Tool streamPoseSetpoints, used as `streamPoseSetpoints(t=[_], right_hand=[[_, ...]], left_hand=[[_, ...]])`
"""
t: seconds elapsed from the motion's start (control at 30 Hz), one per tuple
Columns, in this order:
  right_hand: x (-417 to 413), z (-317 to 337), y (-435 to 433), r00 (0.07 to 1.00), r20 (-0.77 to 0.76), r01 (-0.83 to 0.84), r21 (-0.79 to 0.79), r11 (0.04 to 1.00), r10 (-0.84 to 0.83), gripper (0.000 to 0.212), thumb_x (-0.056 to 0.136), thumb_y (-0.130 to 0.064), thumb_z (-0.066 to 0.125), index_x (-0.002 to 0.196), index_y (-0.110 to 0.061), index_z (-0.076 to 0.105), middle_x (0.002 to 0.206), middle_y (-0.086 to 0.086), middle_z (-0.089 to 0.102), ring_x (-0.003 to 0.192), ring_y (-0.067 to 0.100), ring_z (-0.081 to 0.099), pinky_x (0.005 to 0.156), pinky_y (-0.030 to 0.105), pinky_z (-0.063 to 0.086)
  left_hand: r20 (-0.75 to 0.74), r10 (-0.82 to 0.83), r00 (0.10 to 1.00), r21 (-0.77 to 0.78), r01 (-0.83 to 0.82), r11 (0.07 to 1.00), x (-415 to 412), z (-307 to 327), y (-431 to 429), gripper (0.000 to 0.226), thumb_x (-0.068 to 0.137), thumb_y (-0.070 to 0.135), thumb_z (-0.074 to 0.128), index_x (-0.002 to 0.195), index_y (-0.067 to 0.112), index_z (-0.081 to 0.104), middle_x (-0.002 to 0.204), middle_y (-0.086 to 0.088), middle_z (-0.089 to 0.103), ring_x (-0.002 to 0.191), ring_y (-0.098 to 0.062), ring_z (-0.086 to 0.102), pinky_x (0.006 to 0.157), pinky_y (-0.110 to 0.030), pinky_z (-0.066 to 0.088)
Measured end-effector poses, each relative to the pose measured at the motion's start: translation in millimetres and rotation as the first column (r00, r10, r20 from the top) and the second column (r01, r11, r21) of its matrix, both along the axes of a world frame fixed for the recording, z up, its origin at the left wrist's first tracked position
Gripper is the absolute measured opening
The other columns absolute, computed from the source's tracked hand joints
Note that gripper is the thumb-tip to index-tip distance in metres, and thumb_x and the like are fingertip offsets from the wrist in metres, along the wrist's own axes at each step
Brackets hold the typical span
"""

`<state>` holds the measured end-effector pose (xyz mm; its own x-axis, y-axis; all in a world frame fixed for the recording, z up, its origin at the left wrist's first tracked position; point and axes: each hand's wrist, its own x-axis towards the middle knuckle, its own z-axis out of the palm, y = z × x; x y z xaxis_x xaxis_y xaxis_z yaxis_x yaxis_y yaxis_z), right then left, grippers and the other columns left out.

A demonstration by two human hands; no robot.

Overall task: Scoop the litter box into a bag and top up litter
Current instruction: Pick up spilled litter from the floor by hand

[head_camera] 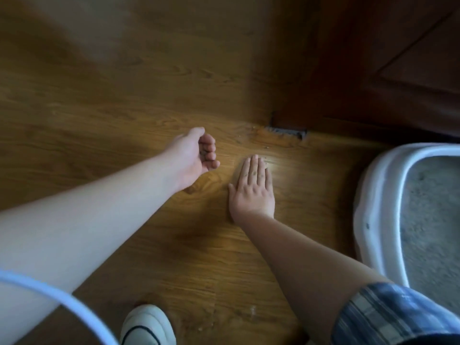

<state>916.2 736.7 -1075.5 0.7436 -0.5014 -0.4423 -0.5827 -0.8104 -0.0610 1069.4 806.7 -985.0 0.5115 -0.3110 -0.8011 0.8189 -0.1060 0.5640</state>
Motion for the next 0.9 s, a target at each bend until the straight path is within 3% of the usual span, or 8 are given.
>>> streamPoseSetpoints(t=[0.17, 0.4, 0.5, 0.63, 0.77, 0.83, 0.9], right_hand=[[-29, 17, -20, 0.999, 0.036, -0.041, 0.042, 0.998, 0.04, 0.069, 0.103, -0.046, 0.006, 0.156, -0.008, -0.016, 0.163, 0.01, -0.023, 0.15, 0.022, -0.025, 0.124, 0.043, -0.009], [16, 19, -90, 0.995, 0.077, -0.071, 0.04, 0.997, 0.067, 0.065, 0.105, -0.046, 0.012, 0.159, -0.018, -0.011, 0.165, 0.0, -0.019, 0.151, 0.014, -0.02, 0.124, 0.038, -0.007], [11, 12, -92, 0.988, 0.007, -0.154, 0.07, 0.986, 0.154, 0.067, 0.105, -0.049, 0.013, 0.157, -0.018, -0.014, 0.164, 0.001, -0.022, 0.15, 0.014, -0.022, 0.124, 0.037, -0.009], [-31, 11, -70, 0.98, 0.052, -0.196, 0.093, 0.976, 0.192, 0.067, 0.104, -0.047, 0.013, 0.158, -0.017, -0.014, 0.162, 0.0, -0.024, 0.149, 0.013, -0.024, 0.123, 0.035, -0.011], [-68, 15, -59, 0.955, 0.157, -0.276, 0.174, 0.945, 0.25, 0.062, 0.104, -0.04, 0.02, 0.161, -0.019, 0.003, 0.167, -0.002, -0.004, 0.152, 0.01, -0.013, 0.122, 0.029, -0.011], [-84, 18, -62, 0.946, 0.274, -0.234, 0.207, 0.95, 0.173, 0.06, 0.102, -0.032, 0.028, 0.16, -0.018, 0.018, 0.167, 0.001, 0.014, 0.154, 0.012, 0.003, 0.124, 0.028, -0.004], [-98, 19, -72, 0.931, 0.363, -0.057, 0.229, 0.972, -0.031, 0.059, 0.101, -0.024, 0.035, 0.158, -0.017, 0.024, 0.166, 0.001, 0.017, 0.154, 0.012, 0.007, 0.125, 0.03, 0.002]], left_hand=[[-0.019, -0.006, 1.0, 0.016, 0.006, 1.0, -7, -5, -13, 0.038, 0.103, 0.028, 0.042, 0.071, 0.011, 0.053, 0.059, -0.004, 0.049, 0.052, -0.018, 0.046, 0.05, -0.029, 0.048], [-0.009, -0.02, 1.0, 0.035, 0.02, 0.999, -7, -9, -3, 0.036, 0.103, 0.026, 0.042, 0.073, 0.009, 0.054, 0.06, -0.004, 0.05, 0.055, -0.018, 0.048, 0.055, -0.032, 0.051], [-0.021, -0.02, 1.0, 0.065, 0.021, 0.998, -12, -15, 1, 0.037, 0.102, 0.026, 0.043, 0.072, 0.009, 0.055, 0.06, -0.005, 0.051, 0.055, -0.019, 0.048, 0.054, -0.033, 0.05], [-0.056, -0.078, 0.995, 0.074, 0.082, 0.994, -30, -17, -4, 0.035, 0.103, 0.024, 0.043, 0.074, 0.008, 0.054, 0.061, -0.005, 0.049, 0.055, -0.019, 0.047, 0.054, -0.033, 0.05], [-0.058, -0.176, 0.983, 0.059, 0.18, 0.982, -50, -18, -13, 0.035, 0.104, 0.02, 0.04, 0.074, 0.008, 0.053, 0.063, -0.007, 0.048, 0.055, -0.018, 0.046, 0.054, -0.033, 0.05], [-0.063, -0.217, 0.974, 0.068, 0.221, 0.973, -57, -23, -13, 0.035, 0.104, 0.022, 0.04, 0.074, 0.008, 0.053, 0.063, -0.006, 0.049, 0.056, -0.018, 0.047, 0.055, -0.034, 0.05], [-0.072, -0.242, 0.968, 0.082, 0.248, 0.965, -62, -27, -12, 0.036, 0.105, 0.022, 0.04, 0.075, 0.008, 0.053, 0.063, -0.006, 0.049, 0.056, -0.018, 0.047, 0.056, -0.035, 0.05]])
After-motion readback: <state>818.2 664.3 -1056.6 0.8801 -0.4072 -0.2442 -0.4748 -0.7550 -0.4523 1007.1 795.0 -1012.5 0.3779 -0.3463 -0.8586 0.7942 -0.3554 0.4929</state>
